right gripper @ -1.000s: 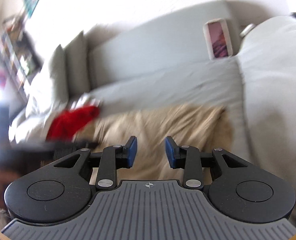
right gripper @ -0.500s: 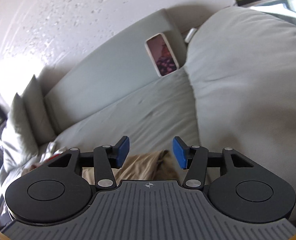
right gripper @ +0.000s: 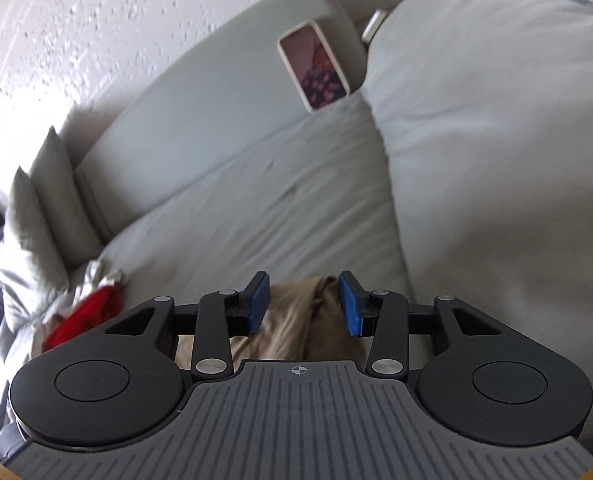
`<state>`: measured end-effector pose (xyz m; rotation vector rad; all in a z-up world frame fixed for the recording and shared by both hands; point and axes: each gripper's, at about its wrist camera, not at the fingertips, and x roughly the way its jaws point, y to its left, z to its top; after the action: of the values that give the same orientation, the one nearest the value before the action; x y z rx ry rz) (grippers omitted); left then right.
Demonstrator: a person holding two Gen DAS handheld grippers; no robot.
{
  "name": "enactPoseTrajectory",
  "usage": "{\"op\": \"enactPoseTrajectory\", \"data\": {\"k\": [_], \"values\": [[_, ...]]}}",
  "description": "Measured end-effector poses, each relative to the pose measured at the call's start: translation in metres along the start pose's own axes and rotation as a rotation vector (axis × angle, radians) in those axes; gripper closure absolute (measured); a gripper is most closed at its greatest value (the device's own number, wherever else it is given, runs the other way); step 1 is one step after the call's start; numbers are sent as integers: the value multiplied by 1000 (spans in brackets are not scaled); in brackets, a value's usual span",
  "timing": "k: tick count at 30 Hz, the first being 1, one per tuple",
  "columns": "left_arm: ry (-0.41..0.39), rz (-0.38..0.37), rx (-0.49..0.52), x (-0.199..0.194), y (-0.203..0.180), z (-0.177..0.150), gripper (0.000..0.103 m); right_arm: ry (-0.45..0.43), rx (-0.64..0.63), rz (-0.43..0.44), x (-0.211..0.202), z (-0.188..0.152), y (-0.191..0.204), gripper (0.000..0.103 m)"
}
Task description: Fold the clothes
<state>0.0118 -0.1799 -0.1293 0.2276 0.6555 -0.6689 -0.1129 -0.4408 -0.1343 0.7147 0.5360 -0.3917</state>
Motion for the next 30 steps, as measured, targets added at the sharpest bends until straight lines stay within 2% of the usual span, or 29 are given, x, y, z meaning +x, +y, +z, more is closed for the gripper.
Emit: {"op": "enactPoseTrajectory", "data": {"k": [1,6,8,13,18,19,20,23,25,30], "values": [[-1,1,1,0,0,0,72,10,-2,1,1,-1,1,63],[0,0,0,1,0,-1,72,27,15,16,3,-4,-2,92],[2,1,2,1,0,0,72,20,8,5,2,-5,-2,96],[8,5,7,2,-3,0,72,3,-9,-22,0,-5,0,99],[17,5,-16,3,1,0,72,28,51,-60,2,-6,-11,99],[19,5,-21,4,2,0,72,25,57,-77,2,-6,-12,99],[17,3,-19,3,2,0,72,18,60,-114,0,-6,-13,103],[9,3,-8,1,1,1,72,-3,98,-237,-11,-3,-32,103],[5,0,-8,-4,1,4,73,1,133,-208,-18,0,-38,103],[-43,-21,-10,-26,0,12,73,-53,-67,-92,-31,-2,9,94]]}}
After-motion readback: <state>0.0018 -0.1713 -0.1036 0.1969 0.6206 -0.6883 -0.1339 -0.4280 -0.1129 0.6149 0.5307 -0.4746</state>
